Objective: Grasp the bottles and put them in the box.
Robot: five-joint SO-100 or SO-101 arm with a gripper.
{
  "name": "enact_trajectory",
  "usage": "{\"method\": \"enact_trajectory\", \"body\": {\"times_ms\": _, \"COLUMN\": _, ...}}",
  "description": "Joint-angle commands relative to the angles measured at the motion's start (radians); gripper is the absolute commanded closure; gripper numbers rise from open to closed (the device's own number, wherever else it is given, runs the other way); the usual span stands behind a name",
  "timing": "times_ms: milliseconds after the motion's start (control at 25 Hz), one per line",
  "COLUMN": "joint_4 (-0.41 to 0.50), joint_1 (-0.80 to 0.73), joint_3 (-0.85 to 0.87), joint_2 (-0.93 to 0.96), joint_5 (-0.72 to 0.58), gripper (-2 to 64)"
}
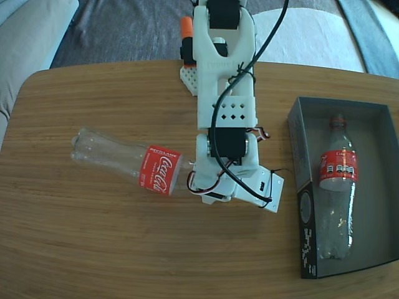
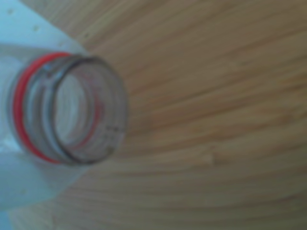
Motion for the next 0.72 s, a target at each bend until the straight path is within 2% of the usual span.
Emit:
{"method": "enact_trajectory", "body": {"times_ms": 0, "joint_4": 0.011, "joint_1": 0.000, "joint_3": -0.041, "joint_2": 0.041, "joint_5": -0.003, "gripper": 58.5}}
{"method": "enact_trajectory", "body": {"times_ms": 240, "joint_4": 0.040, "joint_1": -0.021, "joint_3": -0.186, "joint_2": 0.179, "joint_5": -0.018, "gripper": 61.9}}
{"method": "enact_trajectory", "body": {"times_ms": 320, "joint_4": 0.063, "joint_1": -0.034, "joint_3": -0.236, "joint_2": 0.219, "joint_5": -0.069, "gripper": 61.9}}
{"method": "enact_trajectory", "body": {"times_ms": 440, "joint_4": 0.144, "joint_1": -0.087, "joint_3": -0.333, "joint_2": 0.287, "joint_5": -0.175, "gripper": 61.9}}
{"method": "enact_trajectory", "body": {"times_ms": 680, "joint_4": 0.242, "joint_1": -0.282, "joint_3": -0.515, "joint_2": 0.383, "joint_5": -0.383, "gripper": 61.9}}
